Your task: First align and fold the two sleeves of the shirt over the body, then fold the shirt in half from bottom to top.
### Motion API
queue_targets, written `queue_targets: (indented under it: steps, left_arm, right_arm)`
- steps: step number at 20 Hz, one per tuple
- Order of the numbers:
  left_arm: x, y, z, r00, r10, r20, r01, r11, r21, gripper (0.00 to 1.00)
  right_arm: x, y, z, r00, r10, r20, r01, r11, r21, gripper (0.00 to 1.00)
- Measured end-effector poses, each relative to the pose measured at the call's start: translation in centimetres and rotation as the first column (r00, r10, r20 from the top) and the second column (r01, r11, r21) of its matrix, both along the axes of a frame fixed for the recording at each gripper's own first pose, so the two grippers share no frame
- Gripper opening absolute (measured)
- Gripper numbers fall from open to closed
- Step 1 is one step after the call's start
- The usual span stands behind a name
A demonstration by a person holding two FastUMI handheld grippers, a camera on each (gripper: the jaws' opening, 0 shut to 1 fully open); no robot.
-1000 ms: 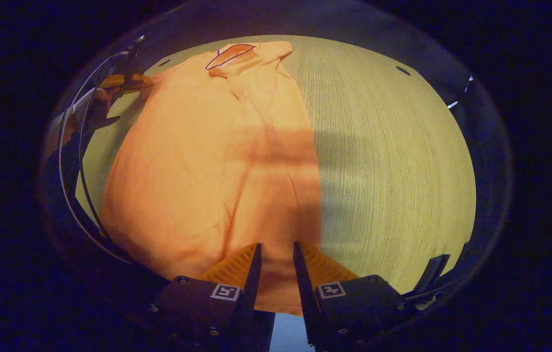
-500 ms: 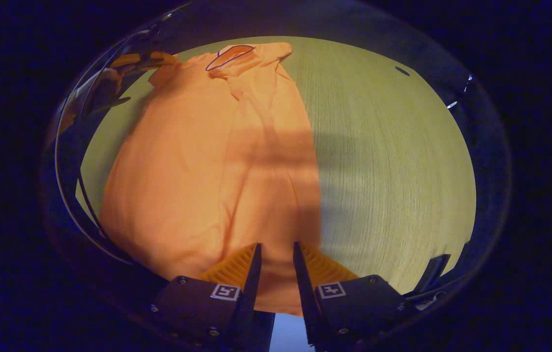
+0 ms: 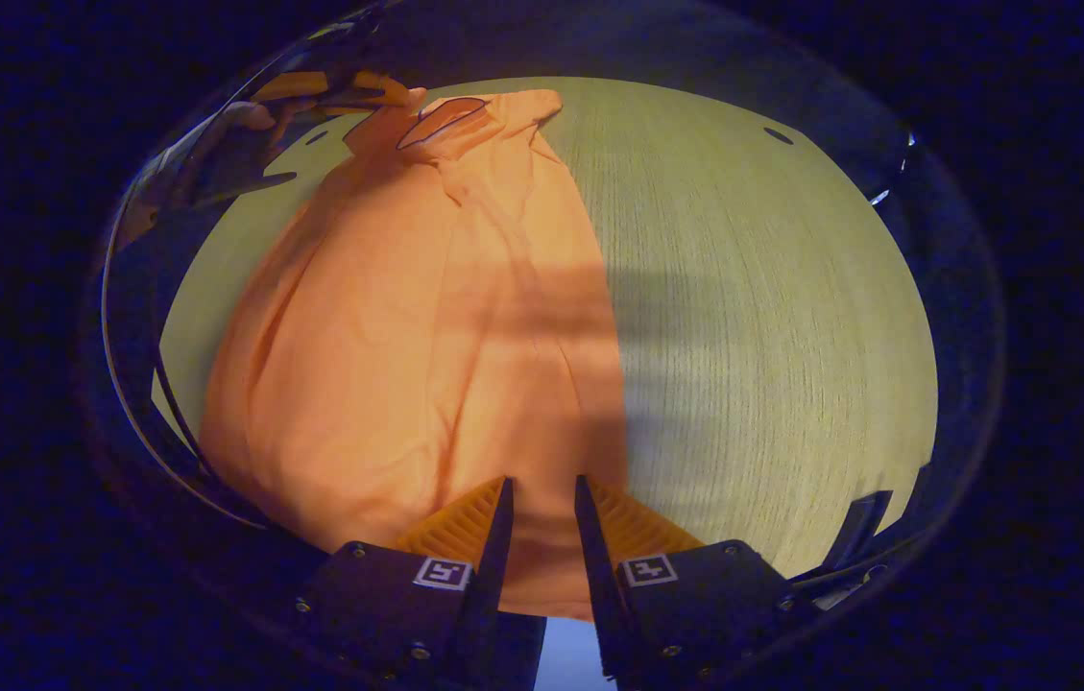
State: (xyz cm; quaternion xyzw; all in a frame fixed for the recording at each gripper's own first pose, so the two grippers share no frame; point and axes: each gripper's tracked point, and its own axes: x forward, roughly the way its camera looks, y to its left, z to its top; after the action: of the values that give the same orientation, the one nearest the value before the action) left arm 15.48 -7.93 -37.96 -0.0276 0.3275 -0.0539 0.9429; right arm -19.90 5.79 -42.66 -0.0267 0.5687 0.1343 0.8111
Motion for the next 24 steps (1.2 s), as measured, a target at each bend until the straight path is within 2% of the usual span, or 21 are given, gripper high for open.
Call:
queue_targets:
  steps: [1,4,9,10,17,18,19,23,24]
  left_arm:
    - [-0.2,-0.4,0.1,1.0,-0.006,0.001,0.006,1.0,-0.011,0.2]
    - [-0.4,-0.6,0.6,1.0,-0.013,0.008,0.013,1.0,-0.019,0.54]
    - [-1.9,1.2,1.5,1.0,0.019,0.005,-0.019,0.999,-0.028,0.57]
    - [-2.3,1.8,1.7,1.0,0.028,0.006,-0.028,0.999,-0.022,0.66]
    - [-9.7,5.9,1.4,0.999,0.051,-0.011,-0.051,0.999,0.015,0.67]
    - [-10.9,6.2,1.3,0.998,0.057,-0.014,-0.057,0.998,0.013,0.7]
    - [-12.6,6.5,1.3,0.998,0.067,-0.019,-0.067,0.998,0.005,0.66]
    - [-17.9,7.5,0.8,0.994,0.096,-0.043,-0.096,0.995,-0.007,0.7]
    - [-19.2,7.7,0.6,0.994,0.101,-0.046,-0.101,0.995,-0.005,0.63]
  right_arm:
    - [0.0,0.1,0.0,1.0,-0.004,0.001,0.004,1.0,0.006,0.41]
    - [0.0,0.1,0.0,1.0,-0.014,0.005,0.014,1.0,0.021,0.4]
    - [0.0,0.1,0.0,1.0,0.007,0.017,-0.008,1.0,0.015,0.41]
    - [-0.1,0.1,0.0,1.0,0.017,0.019,-0.017,1.0,0.012,0.4]
    - [-0.2,0.0,0.0,0.997,0.077,0.015,-0.077,0.997,-0.002,0.4]
    - [-0.3,-0.1,0.0,0.996,0.086,0.015,-0.086,0.996,-0.003,0.4]
    - [-0.3,-0.1,0.0,0.995,0.096,0.013,-0.096,0.995,-0.007,0.4]
    - [-0.3,-0.1,0.0,0.991,0.136,0.013,-0.135,0.991,-0.019,0.41]
    - [-0.4,-0.2,0.0,0.989,0.148,0.016,-0.148,0.989,-0.025,0.41]
